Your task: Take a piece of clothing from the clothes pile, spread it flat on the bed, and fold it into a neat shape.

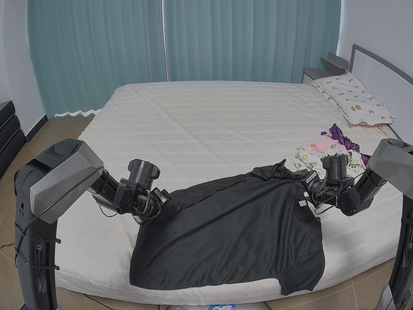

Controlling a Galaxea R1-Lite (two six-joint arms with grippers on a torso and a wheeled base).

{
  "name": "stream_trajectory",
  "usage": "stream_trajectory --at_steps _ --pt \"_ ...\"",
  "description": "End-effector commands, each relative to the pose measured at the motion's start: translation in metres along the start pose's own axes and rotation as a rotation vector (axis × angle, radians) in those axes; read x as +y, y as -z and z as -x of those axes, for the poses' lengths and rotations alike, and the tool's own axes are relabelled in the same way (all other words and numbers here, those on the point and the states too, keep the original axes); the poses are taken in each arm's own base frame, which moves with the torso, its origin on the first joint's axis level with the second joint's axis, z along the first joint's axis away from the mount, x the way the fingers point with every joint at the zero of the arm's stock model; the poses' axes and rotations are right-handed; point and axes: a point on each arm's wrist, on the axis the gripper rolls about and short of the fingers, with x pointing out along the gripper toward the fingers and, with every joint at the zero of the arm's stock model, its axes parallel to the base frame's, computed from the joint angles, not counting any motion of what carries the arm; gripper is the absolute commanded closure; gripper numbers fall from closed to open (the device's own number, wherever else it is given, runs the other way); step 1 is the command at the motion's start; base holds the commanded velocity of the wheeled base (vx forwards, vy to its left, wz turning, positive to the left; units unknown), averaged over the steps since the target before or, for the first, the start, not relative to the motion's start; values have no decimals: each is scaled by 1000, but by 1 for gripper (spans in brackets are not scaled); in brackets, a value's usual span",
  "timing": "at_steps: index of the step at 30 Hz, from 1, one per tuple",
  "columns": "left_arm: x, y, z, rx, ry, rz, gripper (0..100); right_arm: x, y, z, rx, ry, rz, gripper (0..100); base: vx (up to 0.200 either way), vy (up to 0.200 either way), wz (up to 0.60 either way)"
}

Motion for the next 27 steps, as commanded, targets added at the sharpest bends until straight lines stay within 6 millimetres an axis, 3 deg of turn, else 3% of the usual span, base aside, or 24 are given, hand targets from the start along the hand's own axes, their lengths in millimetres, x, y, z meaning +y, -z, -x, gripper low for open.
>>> stream_trajectory --at_steps 1,16,17,27 --pt "3 5 -6 2 -13 -7 0 0 0 0 0 -1 1 0 0 0 0" --pt "-2 19 -30 -67 -58 -105 0 0 1 0 -25 -47 3 0 0 0 0" --pt "-2 20 -31 -71 -64 -105 100 1 1 -1 -25 -49 3 0 0 0 0" --pt "-3 7 -31 -141 -25 -71 100 1 2 -1 -24 -53 5 0 0 0 0"
